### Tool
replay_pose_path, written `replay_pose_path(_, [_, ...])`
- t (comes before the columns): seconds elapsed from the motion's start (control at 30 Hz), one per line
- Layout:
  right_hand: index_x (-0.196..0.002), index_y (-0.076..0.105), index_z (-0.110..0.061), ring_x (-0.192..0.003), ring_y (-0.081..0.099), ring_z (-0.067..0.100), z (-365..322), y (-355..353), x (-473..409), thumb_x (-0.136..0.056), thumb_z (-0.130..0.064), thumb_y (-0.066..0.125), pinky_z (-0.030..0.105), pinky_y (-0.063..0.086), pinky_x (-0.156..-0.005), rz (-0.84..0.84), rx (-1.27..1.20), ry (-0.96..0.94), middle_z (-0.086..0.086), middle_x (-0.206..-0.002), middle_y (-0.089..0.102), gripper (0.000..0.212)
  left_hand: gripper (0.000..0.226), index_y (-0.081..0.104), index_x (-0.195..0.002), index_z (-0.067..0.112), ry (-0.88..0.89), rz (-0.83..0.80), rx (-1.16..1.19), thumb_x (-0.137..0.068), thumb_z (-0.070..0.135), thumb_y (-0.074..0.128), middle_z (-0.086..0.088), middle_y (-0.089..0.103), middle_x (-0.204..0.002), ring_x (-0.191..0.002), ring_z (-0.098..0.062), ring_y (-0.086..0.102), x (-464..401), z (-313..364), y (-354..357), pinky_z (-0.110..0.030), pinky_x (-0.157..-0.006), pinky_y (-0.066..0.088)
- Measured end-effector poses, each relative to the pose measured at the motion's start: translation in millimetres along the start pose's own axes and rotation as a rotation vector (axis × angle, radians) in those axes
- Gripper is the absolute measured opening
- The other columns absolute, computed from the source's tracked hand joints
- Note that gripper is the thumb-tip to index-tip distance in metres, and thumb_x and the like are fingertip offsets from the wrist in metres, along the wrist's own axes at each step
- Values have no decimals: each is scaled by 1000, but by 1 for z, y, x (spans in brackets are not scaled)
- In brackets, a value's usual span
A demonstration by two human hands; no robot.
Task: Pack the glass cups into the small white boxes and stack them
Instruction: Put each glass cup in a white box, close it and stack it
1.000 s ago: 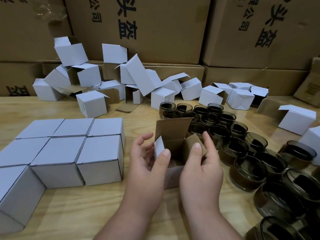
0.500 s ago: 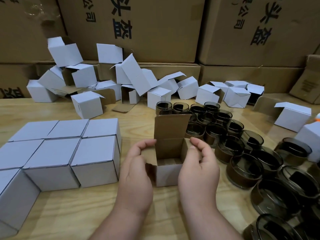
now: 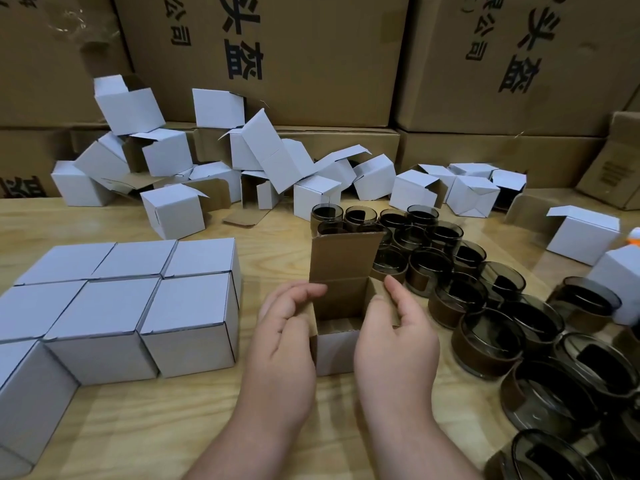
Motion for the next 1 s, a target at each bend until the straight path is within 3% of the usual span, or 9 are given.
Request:
replay_pose_path(0.13, [-130,67,-30,-116,54,-2,6,1,-2,-99,-25,54,7,36,-86,-16,-18,45,-17,-126,64,34,46,64,-127,43,-85,-126,53,-86,35,47,22,58,-139,-133,5,49,1,-7,12,-25,-113,37])
replay_pose_path(0.2, [-129,68,-30,-111,55,-3,7,1,-2,-99,-24,55,5,35,-82,-18,-30,60,-20,-119,65,33,49,57,-131,50,-80,-160,-2,-83,41,55,28,53,-141,-133,11,46,3,-5,16,-20,-112,37])
replay_pose_path(0.3, [-126,69,-31,-109,58,-5,10,1,-2,-99,-24,54,15,42,-88,-23,-64,91,-27,-110,65,32,62,47,-137,58,-75,-193,-85,-78,47,62,36,46,-141,-131,11,47,5,-3,19,-13,-99,44])
replay_pose_path(0.4, [-121,71,-32,-109,59,-8,10,1,-2,-98,-25,54,23,47,-92,-37,-71,106,-28,-109,67,30,76,39,-146,56,-85,-184,-98,-75,49,65,34,45,-144,-132,4,52,6,-2,17,-25,-105,48])
replay_pose_path(0.53, [-113,75,-32,-103,63,-6,10,3,-2,-96,-27,51,21,50,-85,-78,-34,117,-24,-103,73,30,84,35,-152,52,-80,-165,-120,-73,51,65,32,45,-145,-131,6,51,4,-1,15,-23,-107,45])
replay_pose_path(0.63, [-112,76,-32,-100,67,0,9,7,-1,-91,-33,46,30,56,-89,-117,3,120,-21,-100,75,36,91,30,-155,51,-93,-170,-128,-71,53,65,32,44,-146,-130,9,50,4,-3,17,-17,-103,43])
replay_pose_path(0.73, [-112,76,-31,-102,67,3,7,7,0,-82,-41,41,36,56,-93,-112,10,127,-18,-101,76,48,101,25,-156,50,-112,-187,-123,-64,63,63,27,45,-148,-133,5,49,4,-4,18,-27,-113,42])
replay_pose_path(0.83, [-111,76,-30,-101,66,0,7,6,0,-81,-42,41,31,54,-90,-93,-2,119,-21,-98,75,48,105,27,-154,51,-120,-192,-124,-58,70,63,24,47,-150,-136,2,49,4,-6,18,-34,-116,42])
replay_pose_path(1.0, [-103,71,-38,-94,61,-14,12,5,-2,-99,-29,50,16,44,-77,-87,-22,119,-29,-91,71,23,110,30,-151,52,-124,-183,-93,-53,70,74,31,52,-141,-124,12,55,5,-7,16,-23,-108,47])
Point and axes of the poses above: each hand's wrist, its own x-axis away from the middle knuckle, its own y-axis out of the palm, z = x × y, the point moved 10 cm from there along -x, towards the middle knuckle
